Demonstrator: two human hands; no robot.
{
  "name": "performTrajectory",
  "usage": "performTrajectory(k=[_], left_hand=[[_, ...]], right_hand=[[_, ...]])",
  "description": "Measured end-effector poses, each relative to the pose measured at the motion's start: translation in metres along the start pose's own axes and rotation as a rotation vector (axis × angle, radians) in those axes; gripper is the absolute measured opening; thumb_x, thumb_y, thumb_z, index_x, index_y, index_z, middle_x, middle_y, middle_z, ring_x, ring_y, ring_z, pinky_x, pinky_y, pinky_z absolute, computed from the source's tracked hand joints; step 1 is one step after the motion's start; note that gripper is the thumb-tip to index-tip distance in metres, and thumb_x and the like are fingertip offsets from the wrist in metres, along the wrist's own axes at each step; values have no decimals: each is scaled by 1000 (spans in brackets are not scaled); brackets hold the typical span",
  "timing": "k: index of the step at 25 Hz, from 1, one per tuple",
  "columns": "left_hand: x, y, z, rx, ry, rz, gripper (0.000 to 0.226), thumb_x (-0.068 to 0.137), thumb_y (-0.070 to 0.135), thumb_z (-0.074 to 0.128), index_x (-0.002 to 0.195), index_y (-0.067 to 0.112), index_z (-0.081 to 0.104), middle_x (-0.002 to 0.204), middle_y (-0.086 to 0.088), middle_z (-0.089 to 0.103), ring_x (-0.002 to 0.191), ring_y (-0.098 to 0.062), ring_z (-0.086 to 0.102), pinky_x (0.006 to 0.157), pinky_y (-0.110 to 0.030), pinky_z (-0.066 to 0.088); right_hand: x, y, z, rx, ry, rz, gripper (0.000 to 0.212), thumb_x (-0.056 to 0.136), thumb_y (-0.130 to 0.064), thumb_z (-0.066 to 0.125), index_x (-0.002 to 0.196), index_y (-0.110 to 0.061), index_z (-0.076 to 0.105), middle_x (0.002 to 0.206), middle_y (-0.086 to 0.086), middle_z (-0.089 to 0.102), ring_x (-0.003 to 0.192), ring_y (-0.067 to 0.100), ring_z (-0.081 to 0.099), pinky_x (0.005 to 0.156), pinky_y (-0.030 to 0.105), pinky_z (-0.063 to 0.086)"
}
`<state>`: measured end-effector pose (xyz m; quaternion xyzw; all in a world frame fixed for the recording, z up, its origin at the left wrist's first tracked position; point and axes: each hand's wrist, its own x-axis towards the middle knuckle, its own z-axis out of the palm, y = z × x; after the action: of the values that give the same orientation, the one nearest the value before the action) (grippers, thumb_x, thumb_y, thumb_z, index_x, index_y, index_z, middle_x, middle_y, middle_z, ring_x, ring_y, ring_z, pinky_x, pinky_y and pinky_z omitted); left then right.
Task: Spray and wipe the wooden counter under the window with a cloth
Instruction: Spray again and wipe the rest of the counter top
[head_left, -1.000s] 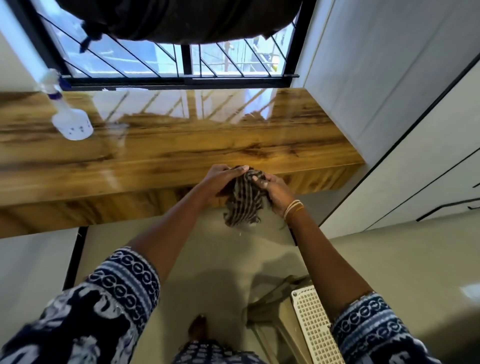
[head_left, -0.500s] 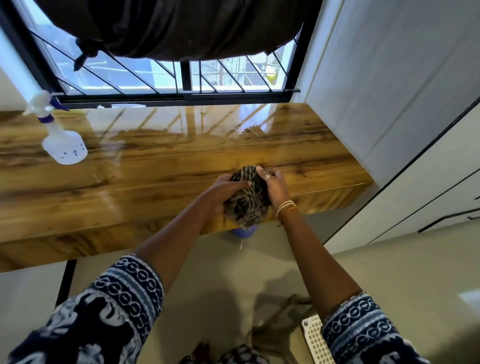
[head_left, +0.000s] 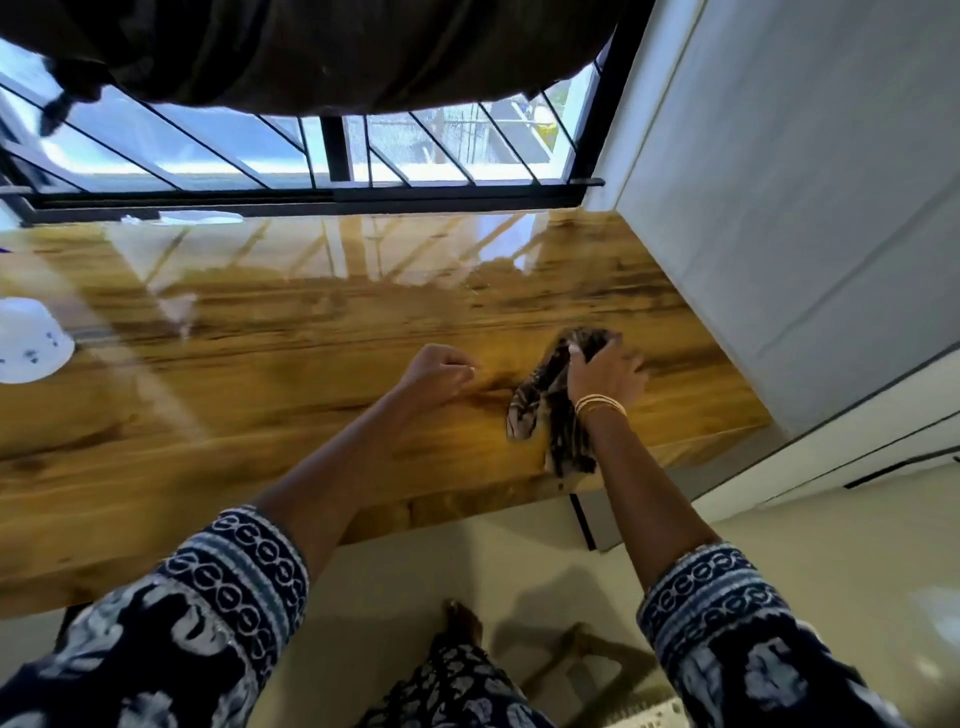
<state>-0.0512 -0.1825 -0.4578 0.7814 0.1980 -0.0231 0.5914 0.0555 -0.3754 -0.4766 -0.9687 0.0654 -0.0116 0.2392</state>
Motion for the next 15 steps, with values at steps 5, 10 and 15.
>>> performTrajectory(k=[5,10,15], left_hand=[[50,-31,-11,441,298,114,24,87,5,57,107,8,70,113,-12,67,103,-25,63,88,-33,51],[76,-62,-21,655,435,101,42,91,4,49,133,2,53,145,-16,46,136,-28,41,114,-42,31],[103,-62,-32,779,437,104,46,96,11,44,142,5,43,153,-12,36,144,-25,29,118,-43,21]], right_hand=[[12,0,59,-137,-90,-91,95,89,-70,39,156,-12,6,162,20,11,149,36,11,120,50,13],[2,-56,98,-238,-284,-768,84,89,-64,37,156,-20,10,162,14,17,149,33,17,120,48,16],[103,-51,97,-205,-202,-737,65,99,-45,41,155,-19,23,161,8,24,149,29,21,118,44,21]])
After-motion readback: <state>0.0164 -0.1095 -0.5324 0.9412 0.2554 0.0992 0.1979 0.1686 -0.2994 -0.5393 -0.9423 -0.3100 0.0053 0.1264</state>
